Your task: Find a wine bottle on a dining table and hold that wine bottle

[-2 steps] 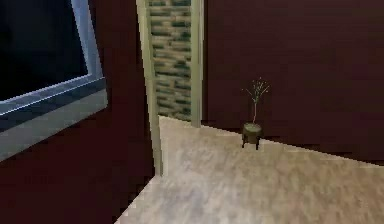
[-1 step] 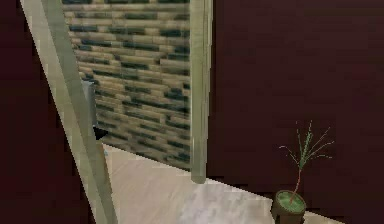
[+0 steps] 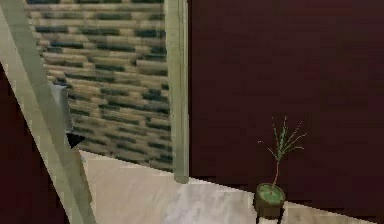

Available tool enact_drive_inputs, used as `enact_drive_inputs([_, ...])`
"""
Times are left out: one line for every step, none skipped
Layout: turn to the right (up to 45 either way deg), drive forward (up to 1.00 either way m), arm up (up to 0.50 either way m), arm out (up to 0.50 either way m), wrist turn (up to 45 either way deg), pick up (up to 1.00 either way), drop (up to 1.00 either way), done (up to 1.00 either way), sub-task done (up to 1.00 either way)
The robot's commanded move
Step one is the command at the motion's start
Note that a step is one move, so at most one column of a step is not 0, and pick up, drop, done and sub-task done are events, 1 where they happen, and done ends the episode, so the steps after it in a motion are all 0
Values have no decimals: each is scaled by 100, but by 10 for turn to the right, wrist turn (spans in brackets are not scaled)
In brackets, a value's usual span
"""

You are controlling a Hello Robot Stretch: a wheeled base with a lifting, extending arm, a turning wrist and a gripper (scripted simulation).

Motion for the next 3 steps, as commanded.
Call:
enact_drive_inputs([0,55,0,0,0,0,0,0,0])
enact_drive_inputs([-450,0,0,0,0,0,0,0,0])
enact_drive_inputs([-60,0,0,0,0,0,0,0,0])
